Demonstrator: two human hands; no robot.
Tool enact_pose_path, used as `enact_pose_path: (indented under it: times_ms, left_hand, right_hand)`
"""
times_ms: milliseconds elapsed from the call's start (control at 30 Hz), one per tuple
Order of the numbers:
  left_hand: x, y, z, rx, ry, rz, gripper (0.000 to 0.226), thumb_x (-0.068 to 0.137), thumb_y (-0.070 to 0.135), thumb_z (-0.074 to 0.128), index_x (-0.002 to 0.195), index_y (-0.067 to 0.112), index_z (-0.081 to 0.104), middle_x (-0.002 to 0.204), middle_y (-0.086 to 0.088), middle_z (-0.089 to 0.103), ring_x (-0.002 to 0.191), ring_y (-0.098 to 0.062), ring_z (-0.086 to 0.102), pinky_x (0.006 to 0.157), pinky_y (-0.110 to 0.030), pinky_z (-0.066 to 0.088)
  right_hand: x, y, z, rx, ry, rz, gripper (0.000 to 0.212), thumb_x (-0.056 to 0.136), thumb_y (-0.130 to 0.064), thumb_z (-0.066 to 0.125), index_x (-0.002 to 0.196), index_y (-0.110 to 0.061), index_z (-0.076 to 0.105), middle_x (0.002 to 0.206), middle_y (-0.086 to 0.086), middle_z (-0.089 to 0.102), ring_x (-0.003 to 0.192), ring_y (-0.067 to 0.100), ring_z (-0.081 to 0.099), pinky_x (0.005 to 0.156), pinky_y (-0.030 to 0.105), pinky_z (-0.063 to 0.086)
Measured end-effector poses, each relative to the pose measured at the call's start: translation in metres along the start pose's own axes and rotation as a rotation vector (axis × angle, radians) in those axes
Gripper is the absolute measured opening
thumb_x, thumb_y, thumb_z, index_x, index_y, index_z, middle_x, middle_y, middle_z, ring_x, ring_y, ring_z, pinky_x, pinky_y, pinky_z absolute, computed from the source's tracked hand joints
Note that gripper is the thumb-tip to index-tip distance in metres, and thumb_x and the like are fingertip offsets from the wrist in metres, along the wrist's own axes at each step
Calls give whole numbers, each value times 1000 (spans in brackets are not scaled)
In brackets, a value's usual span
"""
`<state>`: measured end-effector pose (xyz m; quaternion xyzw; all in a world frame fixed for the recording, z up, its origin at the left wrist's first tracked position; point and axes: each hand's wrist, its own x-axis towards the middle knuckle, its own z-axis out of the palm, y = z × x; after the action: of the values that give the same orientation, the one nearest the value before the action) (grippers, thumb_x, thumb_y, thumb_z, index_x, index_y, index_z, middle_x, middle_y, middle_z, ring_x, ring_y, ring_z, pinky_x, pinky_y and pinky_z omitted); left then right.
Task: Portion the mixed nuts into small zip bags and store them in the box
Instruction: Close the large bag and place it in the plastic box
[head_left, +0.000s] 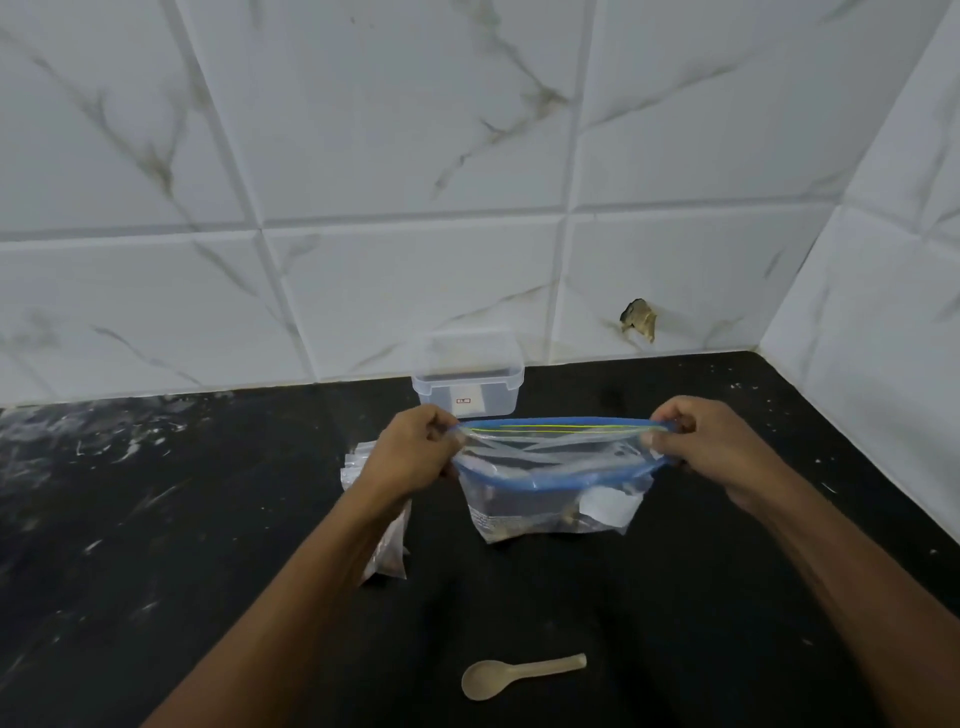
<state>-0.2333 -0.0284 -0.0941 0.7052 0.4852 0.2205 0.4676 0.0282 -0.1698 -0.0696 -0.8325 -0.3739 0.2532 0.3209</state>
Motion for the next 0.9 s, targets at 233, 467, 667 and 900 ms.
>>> enact_pose_path:
  times_ms: [233,467,667,900]
  left_hand:
    - [-7,1,5,28,72,1,2,95,14,62,96,14,64,84,-7,71,67,-12,68,63,-24,57]
    - [-1,0,-4,-5,105,11,10,96,16,63,87,11,64,78,-6,69,53,-6,63,55,-23,51]
    - [-3,5,1,69,169,41,1,93,14,65,92,15,65,81,-1,70,66,-7,68,58,-18,52]
    - [-4,-1,9,-69,132,6,6,96,18,63,93,13,65,80,-6,71,66,-9,69,55,-16,52]
  right_hand:
    - [1,1,4,174,-29,207,10,87,-8,66,95,-10,61,94,13,66,70,18,52,58,27,46]
    - [-2,1,-16,415,-302,214,16,88,-6,64,104,-8,66,100,15,70,81,21,58,65,30,49]
    - [0,5,-11,82,-5,38,8,87,-5,67,90,-13,67,81,11,73,63,17,65,54,26,49]
    - [-7,-11,-1,-410,66,-119,42,80,-32,75,117,-21,57,117,4,62,99,19,61,87,37,51]
